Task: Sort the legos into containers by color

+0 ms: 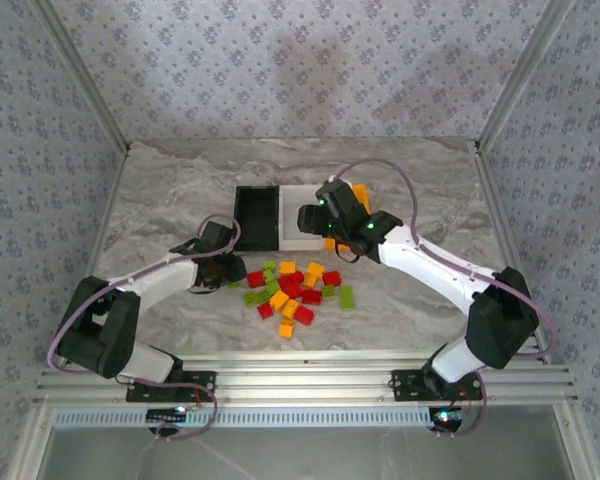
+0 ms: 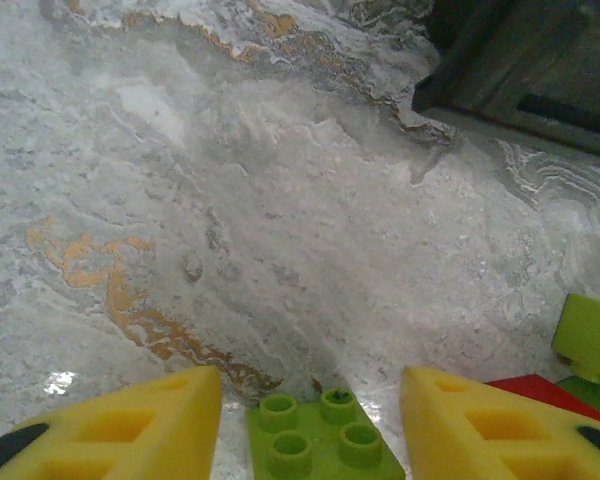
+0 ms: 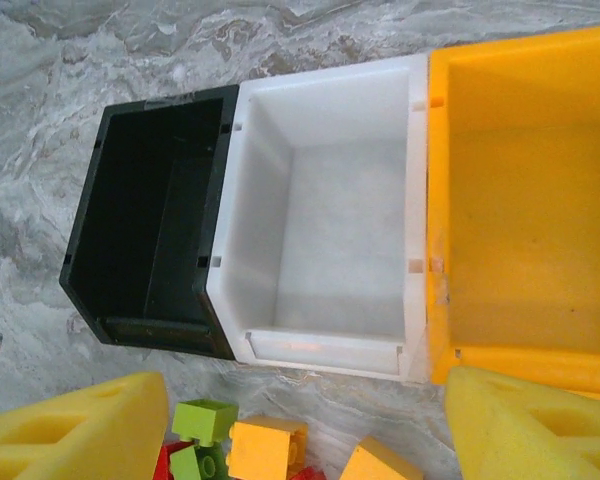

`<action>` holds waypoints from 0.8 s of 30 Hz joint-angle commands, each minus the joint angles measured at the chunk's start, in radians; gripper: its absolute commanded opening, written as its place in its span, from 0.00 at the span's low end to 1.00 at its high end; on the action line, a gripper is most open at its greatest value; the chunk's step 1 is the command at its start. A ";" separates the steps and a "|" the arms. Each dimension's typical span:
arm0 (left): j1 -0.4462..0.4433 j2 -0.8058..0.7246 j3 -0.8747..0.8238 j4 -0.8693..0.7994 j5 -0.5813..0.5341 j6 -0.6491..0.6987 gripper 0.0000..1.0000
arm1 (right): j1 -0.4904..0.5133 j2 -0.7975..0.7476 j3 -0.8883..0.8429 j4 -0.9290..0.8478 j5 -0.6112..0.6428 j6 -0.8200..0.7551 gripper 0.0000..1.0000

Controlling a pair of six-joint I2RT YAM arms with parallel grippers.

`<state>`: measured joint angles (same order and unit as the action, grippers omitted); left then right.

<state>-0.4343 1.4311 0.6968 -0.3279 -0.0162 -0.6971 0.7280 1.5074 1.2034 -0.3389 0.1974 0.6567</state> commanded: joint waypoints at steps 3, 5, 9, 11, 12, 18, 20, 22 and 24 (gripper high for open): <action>-0.015 -0.020 -0.035 0.000 0.009 -0.013 0.44 | -0.014 -0.033 -0.044 0.004 0.031 0.002 0.75; -0.017 -0.027 -0.041 -0.022 0.005 -0.011 0.44 | -0.018 -0.035 -0.048 0.004 0.033 0.002 0.75; -0.018 -0.035 -0.057 -0.028 0.004 -0.016 0.39 | -0.024 -0.039 -0.054 0.004 0.034 0.008 0.75; -0.022 -0.049 -0.053 -0.036 0.004 -0.023 0.33 | -0.027 -0.047 -0.062 0.004 0.034 0.014 0.75; -0.023 -0.062 -0.049 -0.042 0.003 -0.023 0.31 | -0.029 -0.051 -0.065 0.005 0.034 0.014 0.75; -0.049 -0.145 0.090 -0.125 0.001 -0.025 0.25 | -0.048 -0.105 -0.109 -0.011 0.039 0.027 0.75; -0.059 -0.128 0.195 -0.144 -0.013 -0.019 0.25 | -0.056 -0.131 -0.143 -0.005 0.040 0.029 0.75; -0.063 -0.076 0.297 -0.156 -0.048 -0.003 0.25 | -0.062 -0.152 -0.176 -0.006 0.040 0.035 0.75; -0.063 -0.002 0.389 -0.167 -0.103 0.027 0.25 | -0.065 -0.169 -0.203 -0.018 0.039 0.044 0.75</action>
<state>-0.4934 1.3678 0.9840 -0.4694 -0.0467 -0.7067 0.6697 1.3685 1.0348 -0.3336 0.2142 0.6735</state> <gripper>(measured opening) 0.325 0.746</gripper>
